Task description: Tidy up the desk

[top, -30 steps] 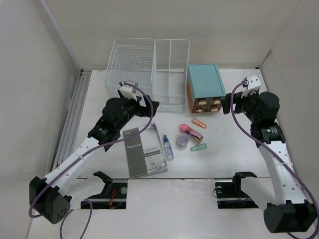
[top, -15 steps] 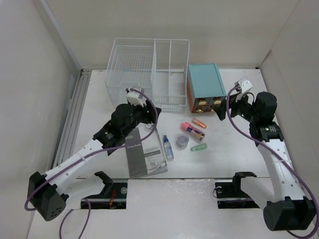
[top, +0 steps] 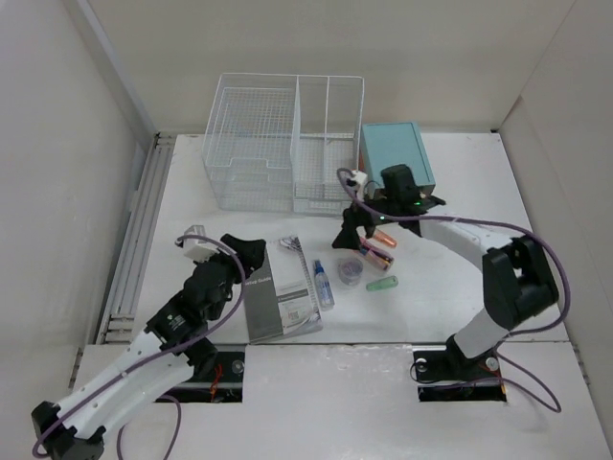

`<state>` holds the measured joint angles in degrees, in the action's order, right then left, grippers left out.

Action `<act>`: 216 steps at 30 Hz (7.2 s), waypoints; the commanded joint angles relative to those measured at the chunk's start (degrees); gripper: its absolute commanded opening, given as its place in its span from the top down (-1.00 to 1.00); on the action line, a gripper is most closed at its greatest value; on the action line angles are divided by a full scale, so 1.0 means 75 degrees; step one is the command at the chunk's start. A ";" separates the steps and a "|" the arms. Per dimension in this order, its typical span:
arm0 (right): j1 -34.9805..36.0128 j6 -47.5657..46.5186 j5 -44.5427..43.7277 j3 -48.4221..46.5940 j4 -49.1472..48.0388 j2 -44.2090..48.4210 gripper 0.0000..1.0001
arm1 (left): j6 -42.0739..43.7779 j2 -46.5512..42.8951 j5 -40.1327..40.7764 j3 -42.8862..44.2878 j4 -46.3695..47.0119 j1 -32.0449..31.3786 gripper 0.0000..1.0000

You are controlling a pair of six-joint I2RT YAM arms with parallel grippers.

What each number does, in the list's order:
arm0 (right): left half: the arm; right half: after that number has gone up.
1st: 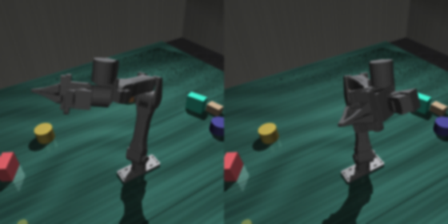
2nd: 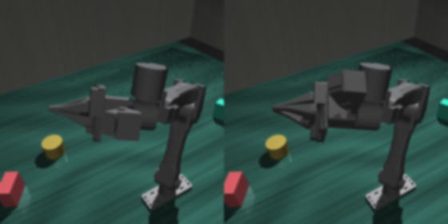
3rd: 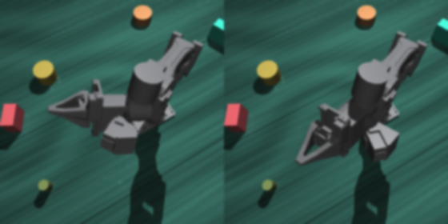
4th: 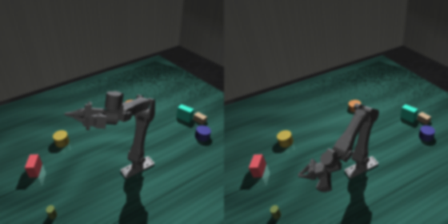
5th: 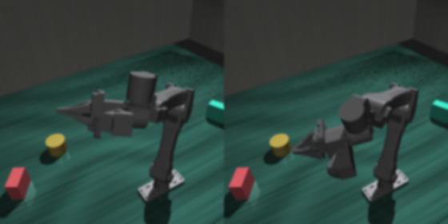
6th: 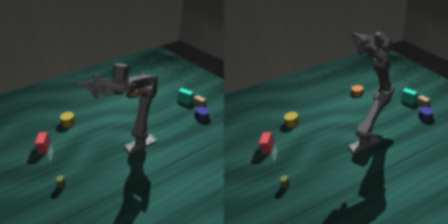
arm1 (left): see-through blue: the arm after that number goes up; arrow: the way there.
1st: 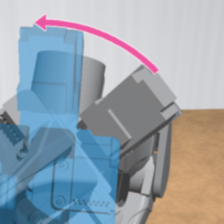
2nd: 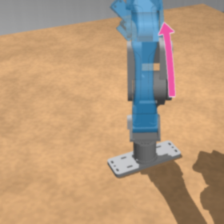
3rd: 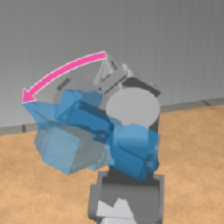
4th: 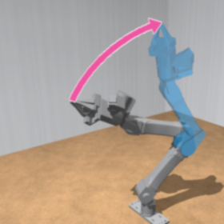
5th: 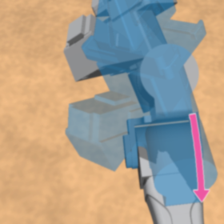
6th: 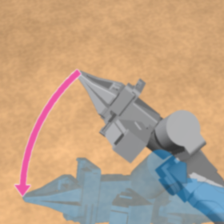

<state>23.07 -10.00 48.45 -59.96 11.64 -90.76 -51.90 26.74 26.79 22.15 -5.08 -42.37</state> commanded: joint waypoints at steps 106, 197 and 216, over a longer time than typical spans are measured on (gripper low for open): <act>-0.1317 0.0243 -0.5088 -0.1464 -0.0438 0.4459 0.59 | 0.4962 0.6459 -0.1675 0.7286 0.2962 -0.0058 1.00; -0.3310 0.3780 -0.0191 0.1137 -0.1562 0.2469 -0.26 | 0.3398 0.4809 0.1107 0.3040 0.6552 -0.2554 -0.05; -0.1963 0.5211 -0.3141 0.1819 -0.3731 0.0677 -0.28 | 0.1869 0.3055 0.0600 0.0481 0.3782 -0.2706 -0.33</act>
<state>7.79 26.33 31.20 -44.18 -9.98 -85.23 -36.77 50.52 32.51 26.63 22.46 -62.30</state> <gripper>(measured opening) 0.638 0.663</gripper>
